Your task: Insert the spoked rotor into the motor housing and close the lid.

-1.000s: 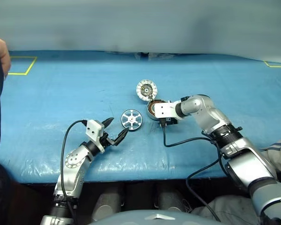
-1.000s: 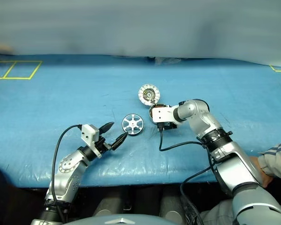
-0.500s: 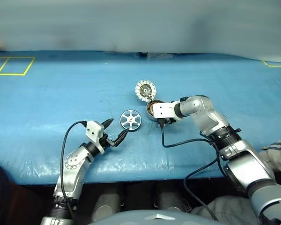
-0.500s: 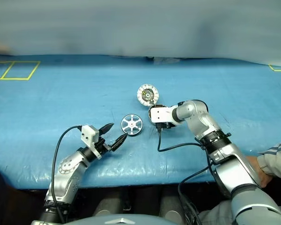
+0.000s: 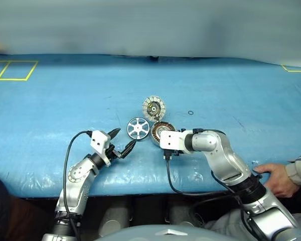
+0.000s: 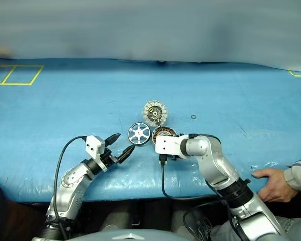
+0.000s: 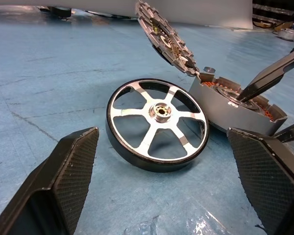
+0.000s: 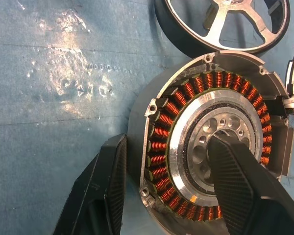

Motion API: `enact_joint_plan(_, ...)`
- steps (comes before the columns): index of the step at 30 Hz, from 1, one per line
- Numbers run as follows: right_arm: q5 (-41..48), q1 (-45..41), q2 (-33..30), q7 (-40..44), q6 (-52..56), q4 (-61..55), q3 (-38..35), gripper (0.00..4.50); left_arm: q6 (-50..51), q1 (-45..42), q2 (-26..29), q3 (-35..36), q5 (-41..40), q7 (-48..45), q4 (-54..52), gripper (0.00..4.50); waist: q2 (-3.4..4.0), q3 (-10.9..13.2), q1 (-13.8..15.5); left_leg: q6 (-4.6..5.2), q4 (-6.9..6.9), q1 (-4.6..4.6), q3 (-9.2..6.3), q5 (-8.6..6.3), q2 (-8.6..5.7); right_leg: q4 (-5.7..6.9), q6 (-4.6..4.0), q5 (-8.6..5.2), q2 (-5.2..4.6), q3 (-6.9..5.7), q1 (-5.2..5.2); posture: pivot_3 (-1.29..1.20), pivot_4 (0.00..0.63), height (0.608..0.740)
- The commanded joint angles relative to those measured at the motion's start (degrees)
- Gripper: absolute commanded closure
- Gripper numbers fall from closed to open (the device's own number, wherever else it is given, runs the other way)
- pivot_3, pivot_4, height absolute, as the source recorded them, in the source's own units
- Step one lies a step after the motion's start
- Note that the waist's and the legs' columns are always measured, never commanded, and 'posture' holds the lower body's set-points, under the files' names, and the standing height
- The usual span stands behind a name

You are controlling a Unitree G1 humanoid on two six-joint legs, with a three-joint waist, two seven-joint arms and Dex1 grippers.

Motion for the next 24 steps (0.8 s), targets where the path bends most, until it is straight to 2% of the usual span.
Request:
enact_joint_plan(1,-0.88,1.64,0.90,-1.50,3.75,-0.21,1.60,2.40,-0.49,-0.17,0.57,0.97,-0.48,-0.09,-2.02,0.00,-0.01,-0.01,0.03,0.00,0.00,0.00,0.00,0.00,0.00,0.00,0.00,0.00,0.00,0.00,0.00,0.00,0.150,0.740)
enact_joint_plan(5,-0.51,2.57,1.33,-2.65,5.71,-0.27,2.06,2.40,-0.58,0.01,0.85,1.34,-0.50,0.02,-2.07,0.00,-0.09,-0.06,0.06,-0.01,0.01,0.01,0.00,0.00,0.00,0.00,0.01,0.00,-0.01,0.00,0.01,0.00,0.150,0.740)
enact_joint_plan(6,-0.31,2.77,1.42,-2.75,5.97,-0.55,2.11,1.66,-0.61,0.02,0.90,1.39,-0.50,0.05,-2.07,0.00,-0.11,-0.07,0.09,-0.01,0.02,0.01,0.00,0.00,0.01,0.00,0.02,0.00,-0.01,0.00,0.02,0.00,0.150,0.740)
enact_joint_plan(11,4.51,4.45,3.81,-3.64,8.13,-5.38,-0.88,0.09,-0.81,0.02,0.90,1.65,-0.45,0.15,-1.86,0.00,-0.13,-0.08,0.32,-0.01,0.00,-0.01,-0.02,0.00,0.00,-0.03,0.02,0.00,-0.04,-0.02,0.02,0.00,0.150,0.740)
enact_joint_plan(18,15.57,5.72,7.42,-5.59,11.24,-13.54,-11.05,0.04,-0.97,0.15,0.79,1.76,-0.39,0.22,-1.54,0.00,-0.06,-0.01,0.14,-0.06,-0.05,-0.10,-0.06,-0.05,0.01,-0.03,-0.07,-0.02,0.00,-0.04,-0.11,0.00,0.150,0.740)
enact_joint_plan(24,20.67,6.82,7.71,-11.74,10.35,-10.89,-19.27,0.04,-0.90,-0.05,1.14,2.07,-0.36,-0.02,-1.42,0.00,-0.07,0.00,0.39,-0.05,-0.02,-0.11,-0.07,-0.06,-0.01,-0.04,0.01,-0.06,-0.04,-0.06,-0.06,0.00,0.150,0.740)
